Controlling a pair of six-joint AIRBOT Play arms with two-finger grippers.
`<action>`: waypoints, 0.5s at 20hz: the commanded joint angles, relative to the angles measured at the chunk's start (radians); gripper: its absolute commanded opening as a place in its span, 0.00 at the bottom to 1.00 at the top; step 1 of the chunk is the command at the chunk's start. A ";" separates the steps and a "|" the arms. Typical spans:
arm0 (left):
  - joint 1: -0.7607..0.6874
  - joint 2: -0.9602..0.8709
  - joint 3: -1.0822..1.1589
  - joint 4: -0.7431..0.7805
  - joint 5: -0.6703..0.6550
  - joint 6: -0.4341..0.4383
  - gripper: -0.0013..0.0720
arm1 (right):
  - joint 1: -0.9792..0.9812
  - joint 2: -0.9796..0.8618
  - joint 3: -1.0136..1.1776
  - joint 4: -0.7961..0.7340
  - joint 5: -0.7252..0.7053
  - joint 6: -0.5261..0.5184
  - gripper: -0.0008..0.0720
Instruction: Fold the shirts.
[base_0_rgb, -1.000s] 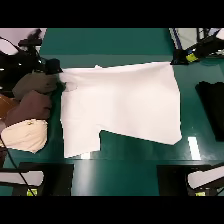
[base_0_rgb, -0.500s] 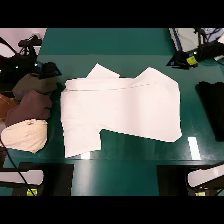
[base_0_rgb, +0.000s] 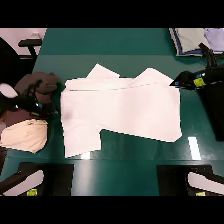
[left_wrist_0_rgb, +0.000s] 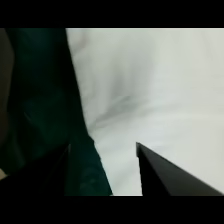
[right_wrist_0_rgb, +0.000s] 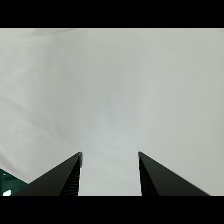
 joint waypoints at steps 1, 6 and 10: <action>0.002 0.034 -0.152 -0.045 0.125 -0.016 0.68 | 0.024 0.085 -0.087 0.002 -0.031 -0.005 0.57; -0.048 0.022 -0.170 -0.098 0.181 0.002 0.68 | 0.026 0.113 -0.087 0.002 -0.028 -0.005 0.57; -0.102 0.011 -0.161 -0.114 0.232 -0.021 0.52 | 0.015 0.120 -0.101 0.001 0.029 -0.005 0.57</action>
